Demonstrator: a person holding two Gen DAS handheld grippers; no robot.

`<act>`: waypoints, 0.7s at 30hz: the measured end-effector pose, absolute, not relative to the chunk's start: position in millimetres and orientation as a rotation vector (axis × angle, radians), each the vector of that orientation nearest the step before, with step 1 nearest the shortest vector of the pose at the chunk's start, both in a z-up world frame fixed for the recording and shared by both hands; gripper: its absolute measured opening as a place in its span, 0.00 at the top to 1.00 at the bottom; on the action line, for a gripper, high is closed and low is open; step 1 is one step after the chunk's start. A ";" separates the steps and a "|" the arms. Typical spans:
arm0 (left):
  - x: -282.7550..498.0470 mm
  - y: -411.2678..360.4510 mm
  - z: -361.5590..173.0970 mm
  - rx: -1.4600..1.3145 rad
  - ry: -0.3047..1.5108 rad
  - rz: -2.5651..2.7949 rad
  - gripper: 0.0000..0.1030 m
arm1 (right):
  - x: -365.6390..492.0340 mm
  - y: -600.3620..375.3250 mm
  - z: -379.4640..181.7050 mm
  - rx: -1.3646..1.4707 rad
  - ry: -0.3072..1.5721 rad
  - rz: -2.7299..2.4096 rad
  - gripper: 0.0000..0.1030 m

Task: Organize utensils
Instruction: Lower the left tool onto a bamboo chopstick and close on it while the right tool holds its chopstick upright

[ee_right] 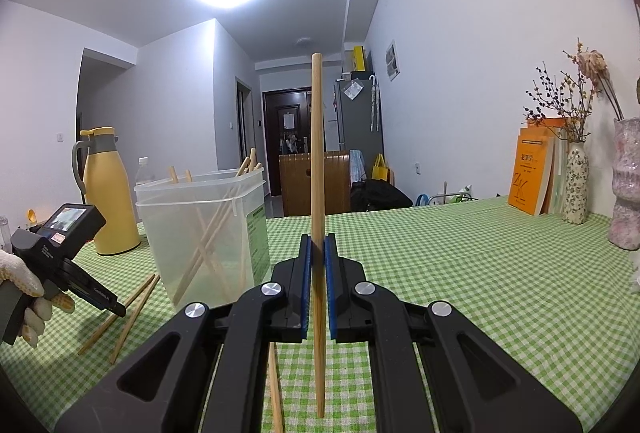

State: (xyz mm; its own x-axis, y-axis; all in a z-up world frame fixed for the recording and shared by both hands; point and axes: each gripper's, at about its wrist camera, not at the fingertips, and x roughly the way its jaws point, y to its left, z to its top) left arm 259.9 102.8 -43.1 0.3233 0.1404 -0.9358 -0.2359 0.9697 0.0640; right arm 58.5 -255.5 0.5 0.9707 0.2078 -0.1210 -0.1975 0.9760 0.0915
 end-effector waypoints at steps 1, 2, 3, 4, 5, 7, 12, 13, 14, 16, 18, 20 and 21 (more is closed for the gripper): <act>261.0 101.9 -44.1 -0.087 1.223 0.245 0.71 | 58.6 -255.6 0.7 0.079 0.131 0.205 0.93; 261.8 101.4 -44.4 -0.085 1.229 0.243 0.76 | 58.6 -255.6 0.8 0.079 0.129 0.205 0.93; 262.7 100.4 -44.1 -0.080 1.232 0.240 0.79 | 58.6 -255.4 0.9 0.078 0.128 0.207 0.93; 263.7 99.4 -44.0 -0.073 1.237 0.237 0.83 | 58.6 -255.1 0.9 0.077 0.128 0.209 0.93; 264.4 99.0 -44.2 -0.072 1.240 0.234 0.85 | 58.1 -255.1 0.9 0.075 0.126 0.212 0.93; 265.6 96.4 -44.0 -0.073 1.246 0.226 0.90 | 57.3 -254.2 0.9 0.070 0.122 0.217 0.93; 269.7 90.1 -44.0 -0.049 1.262 0.215 0.92 | 57.2 -252.2 0.7 0.063 0.124 0.224 0.93; 270.2 89.9 -44.2 -0.049 1.263 0.214 0.92 | 57.1 -252.2 0.8 0.063 0.124 0.224 0.93; 270.9 89.8 -44.1 -0.050 1.264 0.211 0.92 | 57.4 -251.9 0.6 0.062 0.126 0.225 0.93; 272.0 92.3 -43.6 -0.073 1.270 0.201 0.92 | 57.2 -250.9 0.7 0.059 0.127 0.226 0.93; 274.0 98.1 -44.0 -0.102 1.278 0.185 0.93 | 56.5 -250.0 0.7 0.055 0.125 0.229 0.93; 273.4 102.3 -44.4 -0.114 1.279 0.178 0.96 | 56.0 -248.9 0.7 0.052 0.124 0.230 0.93; 273.3 103.7 -44.3 -0.122 1.276 0.178 0.96 | 55.6 -248.3 0.6 0.049 0.123 0.230 0.93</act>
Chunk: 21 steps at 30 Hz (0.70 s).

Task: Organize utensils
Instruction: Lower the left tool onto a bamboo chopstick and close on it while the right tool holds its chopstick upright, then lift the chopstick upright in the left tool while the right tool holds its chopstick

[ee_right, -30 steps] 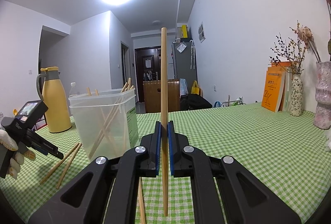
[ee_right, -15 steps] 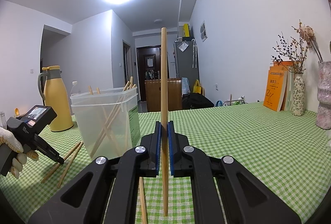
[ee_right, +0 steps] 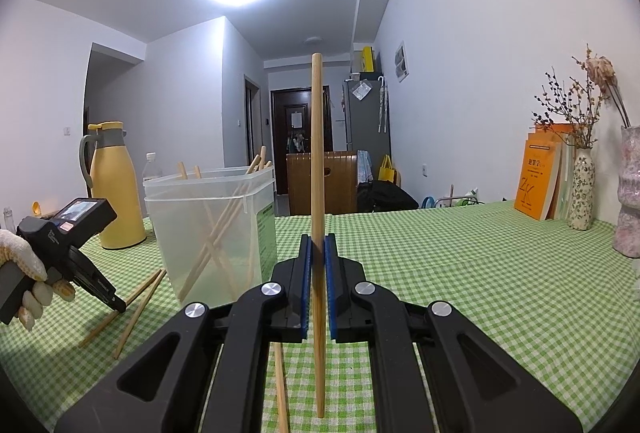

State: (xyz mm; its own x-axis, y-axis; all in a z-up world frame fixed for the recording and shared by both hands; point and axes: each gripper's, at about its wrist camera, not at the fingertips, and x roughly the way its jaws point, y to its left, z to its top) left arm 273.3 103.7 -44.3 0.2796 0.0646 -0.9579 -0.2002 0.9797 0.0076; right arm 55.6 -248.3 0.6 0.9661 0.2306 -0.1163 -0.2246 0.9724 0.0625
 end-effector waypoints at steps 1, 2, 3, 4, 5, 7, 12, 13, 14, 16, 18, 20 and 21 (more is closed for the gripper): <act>272.7 110.2 -45.2 -0.130 1.274 0.177 0.96 | 55.5 -247.8 0.7 0.047 0.122 0.232 0.93; 272.5 111.9 -45.0 -0.142 1.272 0.176 0.96 | 55.1 -247.4 0.8 0.045 0.122 0.233 0.93; 272.8 113.6 -44.8 -0.154 1.271 0.176 0.96 | 54.6 -247.1 0.8 0.044 0.121 0.235 0.93; 272.6 114.8 -44.6 -0.158 1.271 0.176 0.96 | 54.6 -247.3 1.1 0.043 0.120 0.236 0.93; 271.6 117.0 -44.5 -0.163 1.271 0.176 0.96 | 54.1 -247.1 1.1 0.043 0.120 0.237 0.93; 266.7 125.4 -48.1 -0.166 1.266 0.177 0.96 | 53.7 -247.3 1.4 0.041 0.118 0.239 0.93; 259.9 127.2 -50.9 -0.176 1.234 0.184 0.96 | 53.6 -247.1 2.2 0.037 0.116 0.244 0.93; 258.8 126.4 -51.3 -0.164 1.227 0.184 0.96 | 53.7 -247.2 2.3 0.037 0.116 0.245 0.93; 257.3 125.8 -51.6 -0.155 1.219 0.186 0.96 | 53.8 -247.4 2.4 0.037 0.115 0.246 0.93; 254.6 123.8 -52.3 -0.145 1.206 0.190 0.96 | 53.6 -247.7 2.4 0.038 0.114 0.247 0.93; 251.2 123.2 -51.3 -0.140 1.182 0.205 0.96 | 53.6 -247.9 2.1 0.038 0.116 0.250 0.93; 246.6 123.5 -47.6 -0.143 1.149 0.222 0.96 | 55.1 -249.4 2.4 0.039 0.117 0.253 0.93; 243.8 122.9 -44.9 -0.147 1.135 0.224 0.96 | 54.9 -249.2 2.3 0.039 0.117 0.253 0.93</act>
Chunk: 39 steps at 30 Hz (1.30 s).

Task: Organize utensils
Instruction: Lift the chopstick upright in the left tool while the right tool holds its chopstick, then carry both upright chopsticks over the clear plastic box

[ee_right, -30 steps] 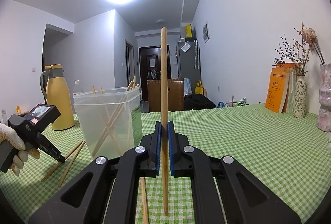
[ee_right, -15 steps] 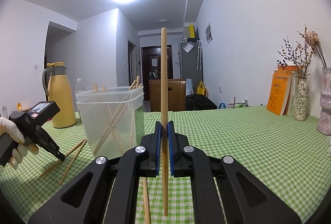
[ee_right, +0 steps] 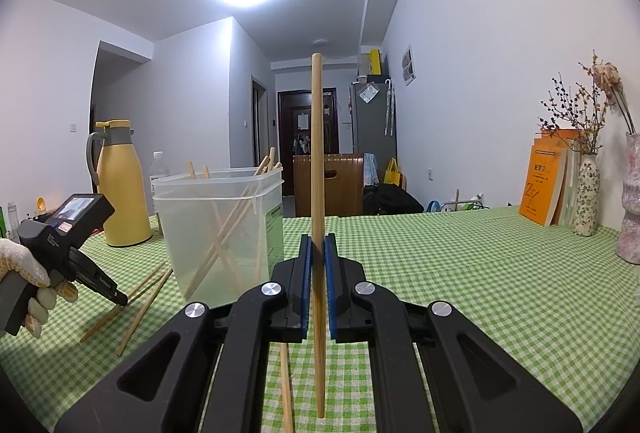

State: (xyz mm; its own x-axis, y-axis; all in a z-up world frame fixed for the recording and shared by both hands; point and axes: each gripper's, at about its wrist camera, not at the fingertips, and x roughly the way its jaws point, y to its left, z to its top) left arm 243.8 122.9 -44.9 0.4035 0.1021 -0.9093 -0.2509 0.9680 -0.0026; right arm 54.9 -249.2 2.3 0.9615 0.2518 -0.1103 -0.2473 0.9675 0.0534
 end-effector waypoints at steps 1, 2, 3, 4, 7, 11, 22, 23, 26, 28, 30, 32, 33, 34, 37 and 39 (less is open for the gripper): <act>240.0 122.2 -40.9 -0.149 1.111 0.223 0.96 | 54.9 -249.2 2.3 0.039 0.117 0.253 0.93; 236.0 121.2 -36.4 -0.147 1.084 0.224 0.96 | 54.8 -249.1 2.3 0.039 0.117 0.253 0.93; 232.6 121.5 -32.8 -0.142 1.063 0.228 0.96 | 54.8 -249.2 2.3 0.038 0.117 0.253 0.93; 228.5 120.8 -27.8 -0.135 1.034 0.240 0.96 | 54.9 -249.2 2.3 0.039 0.117 0.253 0.93; 212.3 117.8 -8.3 -0.146 0.926 0.249 0.96 | 54.9 -248.9 2.1 0.040 0.118 0.253 0.93; 185.8 110.4 21.3 -0.137 0.776 0.260 0.96 | 54.5 -248.3 2.0 0.040 0.117 0.254 0.93; 145.5 57.2 76.8 -0.048 0.533 0.224 0.96 | 54.2 -248.8 1.1 0.042 0.119 0.251 0.93; 142.6 54.1 79.0 -0.043 0.521 0.219 0.96 | 54.3 -249.1 0.7 0.043 0.121 0.252 0.93; 135.9 45.8 84.1 -0.036 0.499 0.205 0.96 | 54.5 -249.8 -0.1 0.045 0.123 0.251 0.93; 132.3 41.9 85.5 -0.029 0.489 0.196 0.96 | 54.5 -250.0 -0.1 0.045 0.123 0.250 0.93; 129.9 42.2 83.7 -0.029 0.477 0.191 0.96 | 54.5 -250.2 -0.1 0.044 0.123 0.250 0.93; 127.7 40.0 84.9 -0.033 0.471 0.187 0.96 | 54.7 -250.7 -0.1 0.045 0.122 0.247 0.93; 126.3 39.8 85.4 -0.039 0.469 0.182 0.96 | 54.5 -250.8 -0.3 0.045 0.122 0.246 0.93; 125.3 39.2 85.5 -0.042 0.467 0.180 0.96 | 54.8 -251.0 0.0 0.044 0.122 0.245 0.93; 121.7 39.4 86.1 -0.047 0.457 0.174 0.96 | 53.2 -248.1 0.1 0.033 0.117 0.243 0.93; 119.5 38.8 87.1 -0.048 0.449 0.169 0.96 | 50.7 -244.2 1.4 0.013 0.110 0.244 0.93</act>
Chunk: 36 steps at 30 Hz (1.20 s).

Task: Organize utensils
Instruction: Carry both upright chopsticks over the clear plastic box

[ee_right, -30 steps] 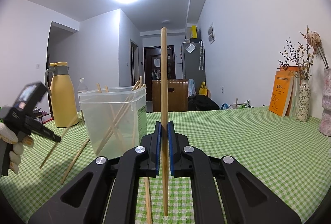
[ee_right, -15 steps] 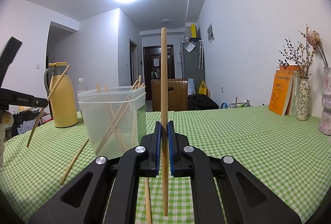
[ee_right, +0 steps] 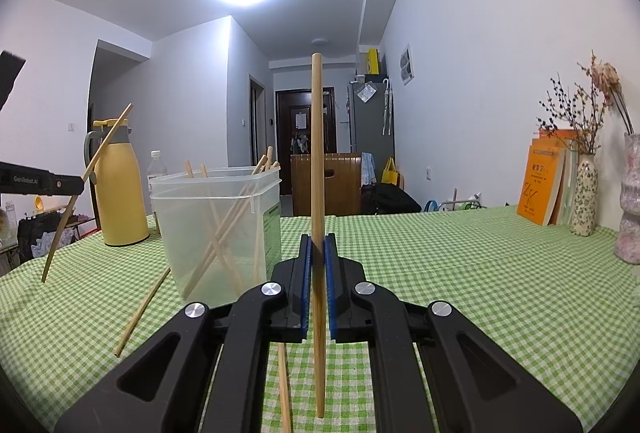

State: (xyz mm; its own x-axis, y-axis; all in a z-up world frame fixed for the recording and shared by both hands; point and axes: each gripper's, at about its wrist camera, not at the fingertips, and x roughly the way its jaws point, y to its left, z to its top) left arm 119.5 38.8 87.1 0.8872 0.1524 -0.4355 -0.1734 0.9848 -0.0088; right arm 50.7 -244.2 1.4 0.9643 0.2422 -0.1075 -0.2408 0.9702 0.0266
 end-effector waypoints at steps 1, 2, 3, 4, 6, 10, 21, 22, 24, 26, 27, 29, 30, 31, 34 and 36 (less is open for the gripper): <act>118.3 38.5 87.9 -0.050 0.445 0.166 0.96 | 49.2 -242.7 2.5 0.006 0.106 0.244 0.93; 117.1 38.2 88.7 -0.051 0.441 0.162 0.96 | 47.4 -241.3 3.9 -0.001 0.100 0.243 0.93; 116.8 38.3 89.3 -0.052 0.439 0.160 0.96 | 45.3 -240.1 6.4 -0.004 0.092 0.243 0.93; 116.1 38.0 90.1 -0.053 0.437 0.157 0.96 | 45.0 -240.3 8.5 -0.005 0.090 0.243 0.93; 113.8 36.9 92.5 -0.052 0.429 0.153 0.96 | 43.1 -239.9 12.6 -0.009 0.084 0.240 0.93; 110.8 36.0 97.6 -0.058 0.413 0.146 0.96 | 40.7 -241.7 22.4 0.013 0.075 0.238 0.93; 101.6 28.7 122.8 -0.057 0.341 0.132 0.96 | 35.6 -234.2 54.1 0.010 0.007 0.241 0.93; 101.0 27.7 125.9 -0.059 0.333 0.130 0.96 | 35.7 -233.6 56.9 0.010 0.002 0.241 0.93; 100.4 25.7 130.1 -0.064 0.323 0.124 0.96 | 35.6 -232.5 62.1 0.010 -0.007 0.241 0.93; 100.0 24.0 133.7 -0.071 0.316 0.117 0.96 | 36.7 -231.3 67.0 0.014 -0.015 0.242 0.93; 100.4 23.2 135.7 -0.073 0.311 0.115 0.96 | 37.6 -230.6 70.1 0.017 -0.020 0.243 0.93; 101.3 22.0 138.5 -0.076 0.304 0.113 0.96 | 38.3 -228.6 74.5 0.015 -0.029 0.245 0.93; 101.9 20.7 141.4 -0.079 0.296 0.109 0.96 | 39.1 -226.9 77.4 0.013 -0.035 0.246 0.93; 102.1 19.7 143.1 -0.079 0.292 0.108 0.96 | 39.7 -224.9 80.7 0.011 -0.040 0.248 0.93; 104.1 17.1 150.6 -0.085 0.271 0.101 0.96 | 41.2 -221.5 87.9 0.009 -0.057 0.252 0.93; 106.0 14.7 155.6 -0.087 0.259 0.095 0.96 | 42.0 -218.5 92.8 0.008 -0.067 0.256 0.93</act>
State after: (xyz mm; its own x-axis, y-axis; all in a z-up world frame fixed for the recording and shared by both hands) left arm 106.0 14.7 155.6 0.9622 0.0822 -0.2595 -0.1047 0.9918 -0.0739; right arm 42.0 -218.5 92.8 0.9651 0.2530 0.0676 -0.2536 0.9673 -0.0008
